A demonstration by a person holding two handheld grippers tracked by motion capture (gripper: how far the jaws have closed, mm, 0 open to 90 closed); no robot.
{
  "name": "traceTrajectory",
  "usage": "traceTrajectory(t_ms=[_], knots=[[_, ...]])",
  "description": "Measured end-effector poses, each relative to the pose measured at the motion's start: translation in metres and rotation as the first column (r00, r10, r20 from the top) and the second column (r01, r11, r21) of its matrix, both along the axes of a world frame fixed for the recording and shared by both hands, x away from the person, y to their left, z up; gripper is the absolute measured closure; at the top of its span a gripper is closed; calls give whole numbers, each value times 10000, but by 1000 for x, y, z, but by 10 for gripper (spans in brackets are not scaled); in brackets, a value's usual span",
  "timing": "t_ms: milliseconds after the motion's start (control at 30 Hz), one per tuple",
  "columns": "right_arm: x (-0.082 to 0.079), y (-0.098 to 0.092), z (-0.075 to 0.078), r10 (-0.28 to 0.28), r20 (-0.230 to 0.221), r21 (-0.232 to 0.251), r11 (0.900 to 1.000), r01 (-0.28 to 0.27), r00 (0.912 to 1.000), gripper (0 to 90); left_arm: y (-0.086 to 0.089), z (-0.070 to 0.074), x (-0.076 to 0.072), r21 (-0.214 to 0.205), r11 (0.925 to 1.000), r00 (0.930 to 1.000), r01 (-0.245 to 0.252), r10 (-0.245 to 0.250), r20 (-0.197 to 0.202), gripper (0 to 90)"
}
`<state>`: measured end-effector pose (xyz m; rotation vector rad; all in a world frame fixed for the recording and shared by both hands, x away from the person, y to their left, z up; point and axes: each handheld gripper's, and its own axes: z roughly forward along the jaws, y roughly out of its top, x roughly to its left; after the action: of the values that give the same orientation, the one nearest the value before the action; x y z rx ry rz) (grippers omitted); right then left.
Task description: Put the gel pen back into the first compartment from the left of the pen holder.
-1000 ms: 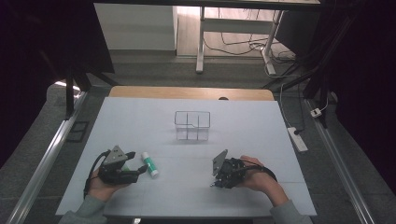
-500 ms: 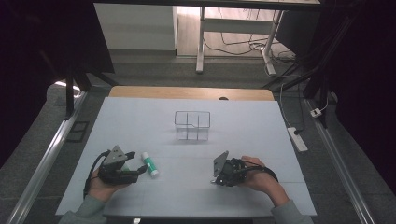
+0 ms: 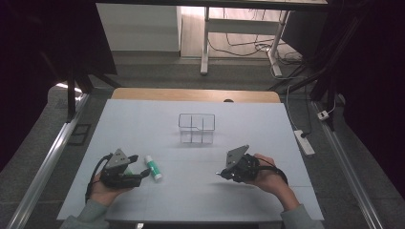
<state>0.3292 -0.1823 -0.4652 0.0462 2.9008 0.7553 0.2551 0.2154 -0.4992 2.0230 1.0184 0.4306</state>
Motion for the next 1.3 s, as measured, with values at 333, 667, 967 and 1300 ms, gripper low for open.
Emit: traceTrajectory(t_ms=[333,667,967,1300], knots=[[4,-10,12,-793,309,1057,9915,756,9964,801,1,0,0,-24,10000,10000,-30,30,16,279],[7,-20,23,-1496,475,1966,9708,1376,9876,801,1,0,0,-17,10000,10000,-33,33,1,279],[7,-25,31,-1938,636,2658,9488,1706,9790,801,1,0,0,-25,10000,10000,-43,43,7,279],[8,-35,40,-2734,766,3700,9008,2272,9589,801,1,0,0,-17,10000,10000,-40,40,12,279]])
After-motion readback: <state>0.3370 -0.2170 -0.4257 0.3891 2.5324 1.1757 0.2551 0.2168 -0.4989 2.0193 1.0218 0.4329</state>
